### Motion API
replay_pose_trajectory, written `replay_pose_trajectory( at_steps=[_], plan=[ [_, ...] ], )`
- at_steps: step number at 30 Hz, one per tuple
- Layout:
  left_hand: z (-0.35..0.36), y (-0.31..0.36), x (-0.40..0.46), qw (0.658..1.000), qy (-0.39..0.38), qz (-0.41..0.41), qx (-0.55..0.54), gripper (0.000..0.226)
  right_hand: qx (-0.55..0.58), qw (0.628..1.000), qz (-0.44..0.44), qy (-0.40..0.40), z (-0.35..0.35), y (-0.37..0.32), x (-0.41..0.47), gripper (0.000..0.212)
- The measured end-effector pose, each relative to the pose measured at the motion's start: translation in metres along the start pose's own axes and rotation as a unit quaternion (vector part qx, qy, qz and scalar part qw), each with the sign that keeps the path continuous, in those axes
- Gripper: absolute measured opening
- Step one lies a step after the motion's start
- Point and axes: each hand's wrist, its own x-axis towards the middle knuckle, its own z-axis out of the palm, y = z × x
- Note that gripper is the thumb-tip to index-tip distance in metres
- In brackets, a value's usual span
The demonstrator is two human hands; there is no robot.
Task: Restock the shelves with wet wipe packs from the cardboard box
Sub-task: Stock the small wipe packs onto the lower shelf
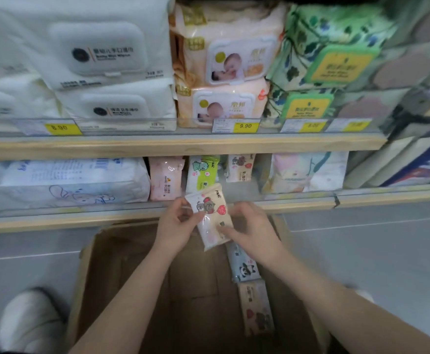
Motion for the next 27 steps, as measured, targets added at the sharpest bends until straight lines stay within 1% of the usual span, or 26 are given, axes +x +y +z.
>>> replay_pose_trajectory(
  at_steps=[2,4,7,9,10,11,12,13,14,15,16,17,18,21,23,27],
  plan=[
    [0.008,0.007,-0.009,1.0,-0.017,0.01,0.004,0.016,-0.03,0.999,0.011,0.012,0.001,-0.006,-0.015,0.042],
    [0.015,0.013,-0.015,0.999,-0.029,0.021,0.005,0.016,-0.053,0.997,0.022,0.046,0.003,-0.011,-0.02,0.046],
    [0.023,0.025,-0.019,0.998,-0.053,0.019,-0.007,0.017,-0.081,0.992,0.037,0.085,0.007,-0.014,-0.019,0.042],
    [0.025,0.03,-0.016,0.998,-0.061,0.029,-0.021,0.017,-0.057,0.993,0.046,0.097,0.004,-0.012,-0.011,0.037],
    [0.023,0.03,-0.012,0.997,-0.06,0.048,-0.016,0.017,-0.044,0.992,0.047,0.107,0.002,-0.01,-0.005,0.036],
    [0.018,0.026,-0.005,0.995,-0.057,0.074,0.023,0.019,-0.034,0.991,0.047,0.12,-0.002,-0.008,0.005,0.035],
    [0.011,0.019,0.002,0.986,-0.056,0.101,0.12,0.026,-0.024,0.99,0.049,0.132,-0.004,-0.005,0.017,0.035],
    [0.003,0.008,0.008,0.953,-0.066,0.126,0.267,0.038,-0.015,0.988,0.052,0.144,-0.007,-0.002,0.03,0.035],
    [-0.007,-0.005,0.011,0.896,-0.084,0.138,0.415,0.051,-0.008,0.986,0.058,0.154,-0.008,0.001,0.044,0.035],
    [-0.016,-0.019,0.012,0.839,-0.101,0.139,0.516,0.061,-0.004,0.984,0.066,0.163,-0.007,0.005,0.057,0.033],
    [-0.022,-0.033,0.01,0.806,-0.109,0.139,0.564,0.069,-0.007,0.983,0.075,0.169,-0.005,0.01,0.071,0.027],
    [-0.024,-0.046,0.008,0.798,-0.102,0.15,0.574,0.075,-0.017,0.981,0.085,0.174,-0.001,0.015,0.083,0.019],
    [-0.023,-0.056,0.009,0.8,-0.086,0.168,0.569,0.078,-0.025,0.979,0.096,0.179,0.004,0.021,0.095,0.014],
    [-0.018,-0.065,0.014,0.802,-0.037,0.212,0.557,0.078,-0.03,0.968,0.159,0.192,0.012,0.034,0.122,0.019],
    [-0.018,-0.07,0.018,0.799,-0.024,0.224,0.558,0.078,-0.043,0.964,0.186,0.186,0.017,0.042,0.136,0.022],
    [-0.018,-0.076,0.018,0.806,0.004,0.245,0.539,0.075,-0.029,0.967,0.17,0.186,0.029,0.051,0.142,0.02]
  ],
)
